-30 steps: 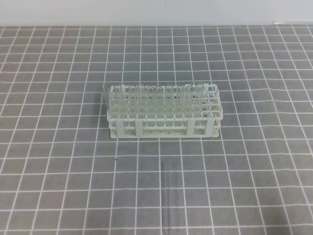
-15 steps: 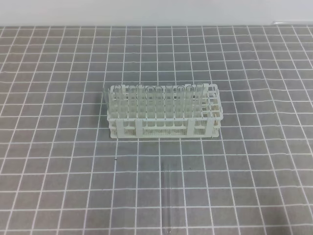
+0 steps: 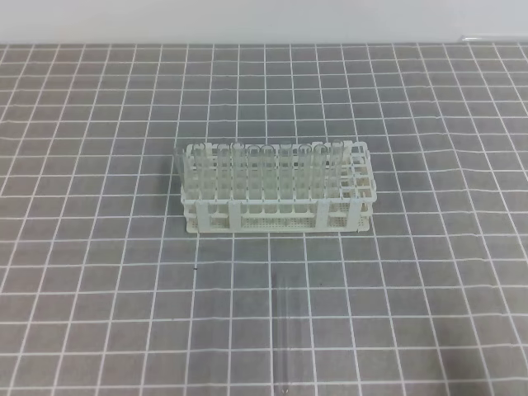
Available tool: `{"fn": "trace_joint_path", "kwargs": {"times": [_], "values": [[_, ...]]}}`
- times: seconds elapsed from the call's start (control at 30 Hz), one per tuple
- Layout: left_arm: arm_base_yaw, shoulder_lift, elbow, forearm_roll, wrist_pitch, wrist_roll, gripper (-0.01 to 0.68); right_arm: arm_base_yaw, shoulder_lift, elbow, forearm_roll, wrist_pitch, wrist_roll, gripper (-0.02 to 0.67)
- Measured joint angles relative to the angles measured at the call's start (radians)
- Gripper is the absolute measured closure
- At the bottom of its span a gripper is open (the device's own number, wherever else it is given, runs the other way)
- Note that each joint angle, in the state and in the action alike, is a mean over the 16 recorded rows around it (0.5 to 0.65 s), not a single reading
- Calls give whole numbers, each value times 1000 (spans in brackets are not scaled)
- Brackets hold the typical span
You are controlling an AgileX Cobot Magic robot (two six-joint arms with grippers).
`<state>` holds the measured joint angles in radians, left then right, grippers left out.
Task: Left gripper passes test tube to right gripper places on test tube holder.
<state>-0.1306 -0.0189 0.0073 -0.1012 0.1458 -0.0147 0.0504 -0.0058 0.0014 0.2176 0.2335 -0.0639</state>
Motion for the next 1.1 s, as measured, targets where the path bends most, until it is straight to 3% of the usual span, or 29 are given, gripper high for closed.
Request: {"fn": "trace_joint_path", "kwargs": {"times": [0.3,0.57,0.8,1.1], "values": [[0,2,0,-94,-133,-98,675,0,1,0,267,-180,0,662],[0,8,-9,-123,-119,-161,675,0,2,-6,453,-211,0,662],[-2,94,-93,-143,-18,-202,675,0,60,-66,476,-83,0,662],[-5,431,-345,-182,277,-166,675,0,288,-248,402,171,0,662]]}}
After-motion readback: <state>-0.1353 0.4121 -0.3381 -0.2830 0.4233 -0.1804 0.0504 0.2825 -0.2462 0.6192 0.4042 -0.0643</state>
